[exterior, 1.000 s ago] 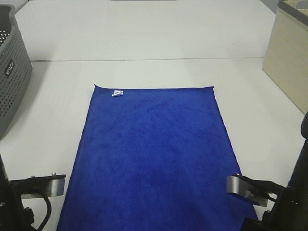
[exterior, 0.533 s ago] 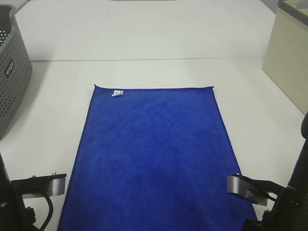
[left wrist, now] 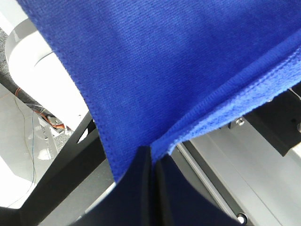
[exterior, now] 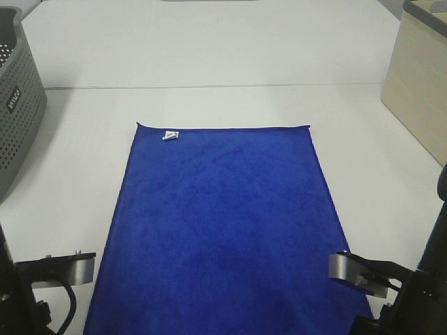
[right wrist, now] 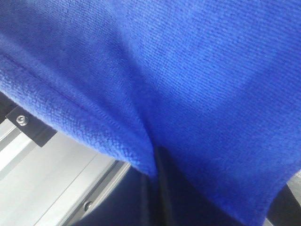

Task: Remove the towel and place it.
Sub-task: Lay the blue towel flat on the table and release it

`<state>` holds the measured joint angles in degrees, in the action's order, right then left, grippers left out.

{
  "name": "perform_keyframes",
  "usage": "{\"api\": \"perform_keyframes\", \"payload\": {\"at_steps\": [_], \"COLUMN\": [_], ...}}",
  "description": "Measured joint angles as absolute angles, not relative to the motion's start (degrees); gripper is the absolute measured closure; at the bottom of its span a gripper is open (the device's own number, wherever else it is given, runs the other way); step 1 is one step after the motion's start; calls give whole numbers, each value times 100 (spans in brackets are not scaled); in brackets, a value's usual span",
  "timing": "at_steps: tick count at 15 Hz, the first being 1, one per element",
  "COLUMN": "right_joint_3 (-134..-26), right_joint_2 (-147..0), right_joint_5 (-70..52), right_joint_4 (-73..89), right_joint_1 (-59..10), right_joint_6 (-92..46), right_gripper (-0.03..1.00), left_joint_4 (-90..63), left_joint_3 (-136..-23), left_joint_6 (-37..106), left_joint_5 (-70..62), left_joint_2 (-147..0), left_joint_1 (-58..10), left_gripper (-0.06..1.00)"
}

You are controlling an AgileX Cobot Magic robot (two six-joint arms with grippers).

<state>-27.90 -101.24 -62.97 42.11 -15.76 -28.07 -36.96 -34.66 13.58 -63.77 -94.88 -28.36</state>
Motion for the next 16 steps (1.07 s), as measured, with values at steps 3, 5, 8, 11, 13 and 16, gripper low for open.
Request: {"api": "perform_keyframes", "payload": {"at_steps": [3,5,8,11,13,16], "right_joint_3": [-2790,-2790,-2796,-2865,-2882,-2888], "right_joint_2": [-10124,-10256,-10588,-10777,-10915,-10972], "right_joint_5": [-6297,-6297,-6297,-6285,-6268,-6222], "right_joint_4": [4217,4263,4303,4297,4251,4188], "right_joint_1": [-1576,-1576,-1576,-1576,-1576,-1558], "right_joint_6": [-2842,-2842,-2842,-2836,-2836,-2830], "right_gripper": [95,95,95,94,90,86], "left_joint_4": [-3690,-3696,-3747,-3541,-3415,-3295], "left_joint_3": [-3466,-3466,-3524,-3850,-3999,-4011], "left_joint_6": [1346,1289,1272,1272,1272,1272], "left_joint_5": [-6371,-6366,-6343,-6343,-6343,-6366], "left_joint_2": [-9505,-9729,-10141,-10468,-10703,-10823], "left_joint_1": [-2836,-2836,-2836,-2836,-2836,-2836], "left_gripper": [94,94,94,94,94,94]}}
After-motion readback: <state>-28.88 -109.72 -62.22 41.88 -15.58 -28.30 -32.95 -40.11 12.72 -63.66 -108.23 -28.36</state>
